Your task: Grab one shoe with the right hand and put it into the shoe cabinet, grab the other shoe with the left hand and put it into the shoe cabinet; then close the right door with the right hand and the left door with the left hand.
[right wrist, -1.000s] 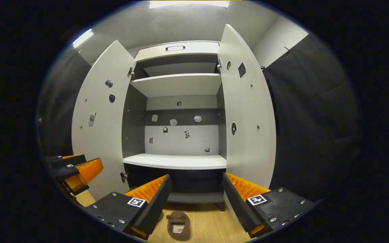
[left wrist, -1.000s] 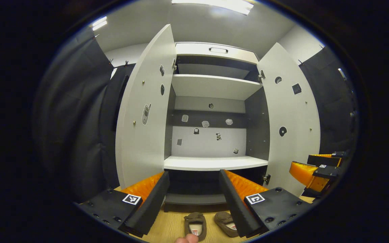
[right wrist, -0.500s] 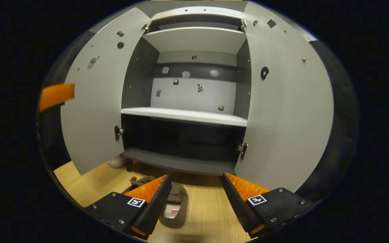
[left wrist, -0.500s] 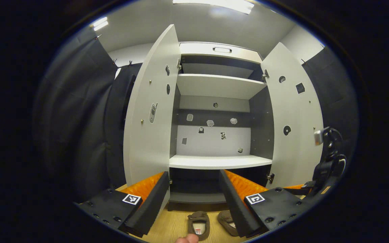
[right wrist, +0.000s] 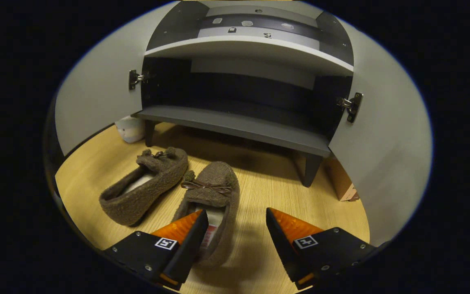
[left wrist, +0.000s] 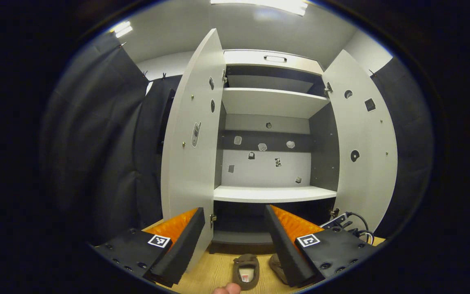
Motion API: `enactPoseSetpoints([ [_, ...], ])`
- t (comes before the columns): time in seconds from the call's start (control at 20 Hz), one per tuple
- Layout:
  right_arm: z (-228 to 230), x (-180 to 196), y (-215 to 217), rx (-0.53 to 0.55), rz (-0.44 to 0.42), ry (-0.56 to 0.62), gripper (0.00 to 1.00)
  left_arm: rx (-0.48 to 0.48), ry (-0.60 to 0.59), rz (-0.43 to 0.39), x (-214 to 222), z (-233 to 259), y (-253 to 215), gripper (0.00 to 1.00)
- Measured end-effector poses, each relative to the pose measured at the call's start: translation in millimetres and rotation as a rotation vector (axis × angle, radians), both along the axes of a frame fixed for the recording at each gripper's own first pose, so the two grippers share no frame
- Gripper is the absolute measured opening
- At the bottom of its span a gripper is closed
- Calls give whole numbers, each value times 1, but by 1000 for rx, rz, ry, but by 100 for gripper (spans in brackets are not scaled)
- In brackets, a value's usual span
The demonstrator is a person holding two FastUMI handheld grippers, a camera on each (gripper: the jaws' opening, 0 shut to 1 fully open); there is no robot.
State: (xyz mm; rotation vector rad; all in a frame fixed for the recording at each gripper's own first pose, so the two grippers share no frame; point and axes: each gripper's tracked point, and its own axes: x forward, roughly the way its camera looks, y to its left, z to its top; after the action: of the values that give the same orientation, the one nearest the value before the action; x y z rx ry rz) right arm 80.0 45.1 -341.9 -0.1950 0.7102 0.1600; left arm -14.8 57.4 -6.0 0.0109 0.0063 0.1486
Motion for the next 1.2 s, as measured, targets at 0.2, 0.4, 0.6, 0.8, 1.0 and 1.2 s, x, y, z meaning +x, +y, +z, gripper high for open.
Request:
enactPoseSetpoints([
  [0.2,-29,26,4,34,-22,45,77,0,8,22,-2,-2,5,96],
  [0.4,-46,37,9,88,-33,82,61,-5,22,44,-5,-7,13,96],
  [0.6,-47,38,15,109,-30,78,17,-15,27,49,-2,-10,16,99],
  [0.8,-22,33,10,83,-39,16,7,-13,23,27,1,-11,12,96],
  [1.0,56,19,3,76,-53,-127,7,-22,25,-2,6,-16,4,96],
  [1.2,160,26,9,135,-104,-373,7,-23,16,-24,11,-17,0,96],
])
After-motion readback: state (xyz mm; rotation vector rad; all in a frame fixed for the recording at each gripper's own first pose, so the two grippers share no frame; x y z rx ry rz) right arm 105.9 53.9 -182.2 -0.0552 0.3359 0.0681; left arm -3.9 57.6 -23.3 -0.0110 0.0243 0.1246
